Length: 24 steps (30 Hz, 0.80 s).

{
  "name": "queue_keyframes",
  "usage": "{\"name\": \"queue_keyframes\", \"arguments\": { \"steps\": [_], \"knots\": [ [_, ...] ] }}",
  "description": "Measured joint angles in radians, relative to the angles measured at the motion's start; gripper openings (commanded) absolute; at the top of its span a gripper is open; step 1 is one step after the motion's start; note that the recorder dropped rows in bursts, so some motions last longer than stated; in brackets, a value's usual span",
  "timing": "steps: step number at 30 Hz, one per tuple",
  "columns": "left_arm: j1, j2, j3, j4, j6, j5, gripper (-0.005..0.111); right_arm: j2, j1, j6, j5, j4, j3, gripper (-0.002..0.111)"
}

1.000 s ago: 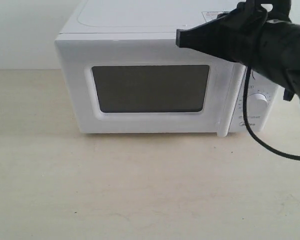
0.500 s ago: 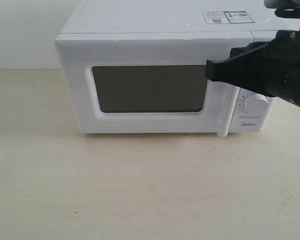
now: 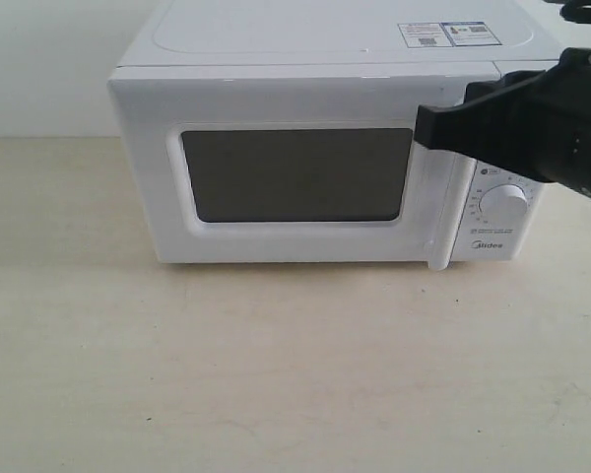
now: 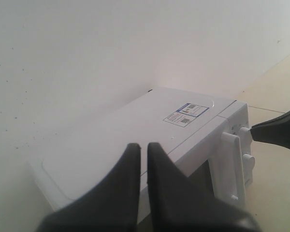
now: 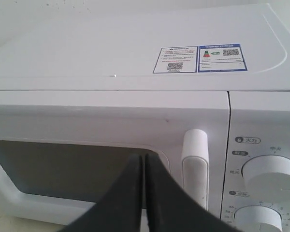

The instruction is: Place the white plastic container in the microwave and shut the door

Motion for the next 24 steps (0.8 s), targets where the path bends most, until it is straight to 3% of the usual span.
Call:
{"name": "queue_keyframes", "arguments": {
  "steps": [8,17,24],
  "knots": [
    [0.000,0.000,0.000,0.000,0.000,0.000,0.004,-0.069,-0.052,0.008,0.083,0.046,0.000,0.000],
    [0.000,0.000,0.000,0.000,0.000,0.000,0.004,-0.397,-0.416,-0.076,0.438,0.060,0.079,0.000],
    [0.000,0.000,0.000,0.000,0.000,0.000,0.004,-0.760,-0.605,-0.122,0.470,0.060,0.240,0.000]
  ]
}}
